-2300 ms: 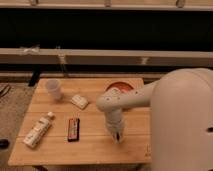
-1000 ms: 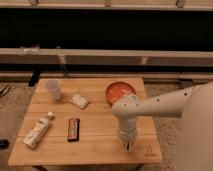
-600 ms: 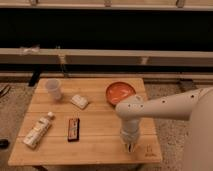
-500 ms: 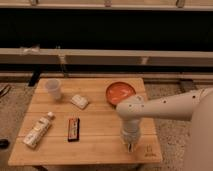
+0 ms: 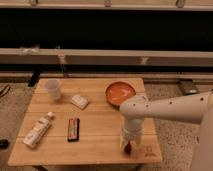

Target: Drag the pepper across the table

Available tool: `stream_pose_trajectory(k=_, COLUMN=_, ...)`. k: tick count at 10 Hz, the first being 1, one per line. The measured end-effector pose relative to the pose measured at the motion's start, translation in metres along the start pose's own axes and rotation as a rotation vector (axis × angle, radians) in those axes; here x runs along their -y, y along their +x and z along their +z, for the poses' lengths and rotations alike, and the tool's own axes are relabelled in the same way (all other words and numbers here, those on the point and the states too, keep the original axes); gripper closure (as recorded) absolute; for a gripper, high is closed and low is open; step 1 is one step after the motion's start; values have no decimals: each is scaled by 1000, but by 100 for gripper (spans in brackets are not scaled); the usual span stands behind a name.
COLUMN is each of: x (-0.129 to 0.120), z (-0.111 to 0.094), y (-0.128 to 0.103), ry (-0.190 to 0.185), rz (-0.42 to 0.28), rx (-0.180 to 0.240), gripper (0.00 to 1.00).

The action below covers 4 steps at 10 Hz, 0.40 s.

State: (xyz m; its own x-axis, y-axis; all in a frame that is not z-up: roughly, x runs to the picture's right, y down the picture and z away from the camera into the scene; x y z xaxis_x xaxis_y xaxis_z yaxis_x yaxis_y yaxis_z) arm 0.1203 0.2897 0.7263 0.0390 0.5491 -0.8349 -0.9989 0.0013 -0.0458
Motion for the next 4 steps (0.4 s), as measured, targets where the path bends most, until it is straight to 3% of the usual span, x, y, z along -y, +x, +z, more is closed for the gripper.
stream_pose_trajectory(k=3, x=-7, z=-12, y=-17, ry=-49, rz=19, rx=66, gripper=20)
stream_pose_trajectory(k=4, x=-7, z=-12, y=-17, ry=-51, rz=22, rx=67, gripper=20)
